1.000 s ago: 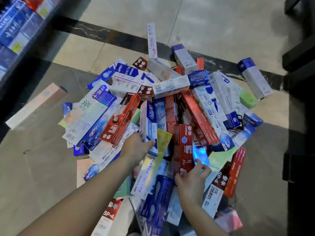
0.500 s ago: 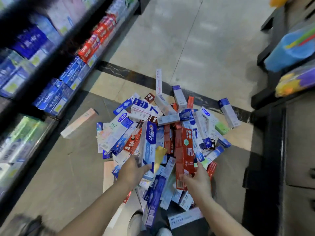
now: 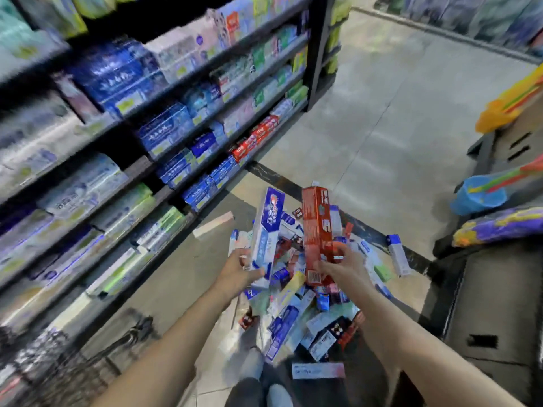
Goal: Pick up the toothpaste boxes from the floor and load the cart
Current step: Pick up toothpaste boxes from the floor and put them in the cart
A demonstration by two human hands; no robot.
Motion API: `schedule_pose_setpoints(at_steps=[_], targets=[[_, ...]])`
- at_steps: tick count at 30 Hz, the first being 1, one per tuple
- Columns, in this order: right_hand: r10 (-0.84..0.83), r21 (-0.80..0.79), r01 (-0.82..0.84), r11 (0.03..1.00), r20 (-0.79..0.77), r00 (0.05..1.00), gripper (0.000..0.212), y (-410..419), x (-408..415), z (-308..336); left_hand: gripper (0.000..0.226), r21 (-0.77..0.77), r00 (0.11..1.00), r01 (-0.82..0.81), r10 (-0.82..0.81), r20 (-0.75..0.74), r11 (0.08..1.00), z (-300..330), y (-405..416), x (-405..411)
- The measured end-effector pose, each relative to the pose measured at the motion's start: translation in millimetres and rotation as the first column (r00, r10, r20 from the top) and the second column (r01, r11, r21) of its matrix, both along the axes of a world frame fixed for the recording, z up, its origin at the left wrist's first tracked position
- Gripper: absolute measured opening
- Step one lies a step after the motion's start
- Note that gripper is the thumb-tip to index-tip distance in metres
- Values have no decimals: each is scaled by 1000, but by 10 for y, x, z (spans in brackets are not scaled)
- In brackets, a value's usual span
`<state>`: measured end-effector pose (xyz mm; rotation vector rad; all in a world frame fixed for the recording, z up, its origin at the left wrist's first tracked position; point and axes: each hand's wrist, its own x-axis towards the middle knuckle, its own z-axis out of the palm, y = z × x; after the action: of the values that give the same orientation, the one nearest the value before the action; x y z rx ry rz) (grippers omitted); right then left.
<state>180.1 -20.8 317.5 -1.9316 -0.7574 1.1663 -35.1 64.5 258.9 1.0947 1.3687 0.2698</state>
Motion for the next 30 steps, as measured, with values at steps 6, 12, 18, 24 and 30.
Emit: schedule_pose_setpoints(at_steps=[6,12,18,24,30], targets=[[218,51,-215,975,-68,973,26,-24,-599,507,40,103,983,-185,183,23,977,660,-375,-599],[431,43,-430,902,-33,902,28,82,-1503,765,49,136,909,-415,416,18,900,1135,-867,-1559],[682,1,-685,728,-105,724,29,170,-2885,778,52,216,790,-584,609,-74,783,1435,-1404,-2753],[819,-14,-829,559,-149,555,24,-37,-4375,707,51,200,608,-761,786,-112,617,1390,-2055,-3918],[886,-102,-907,409,-192,421,21,-377,-5637,340,43,90,562,-807,806,-186,583,996,-2658,-5147]])
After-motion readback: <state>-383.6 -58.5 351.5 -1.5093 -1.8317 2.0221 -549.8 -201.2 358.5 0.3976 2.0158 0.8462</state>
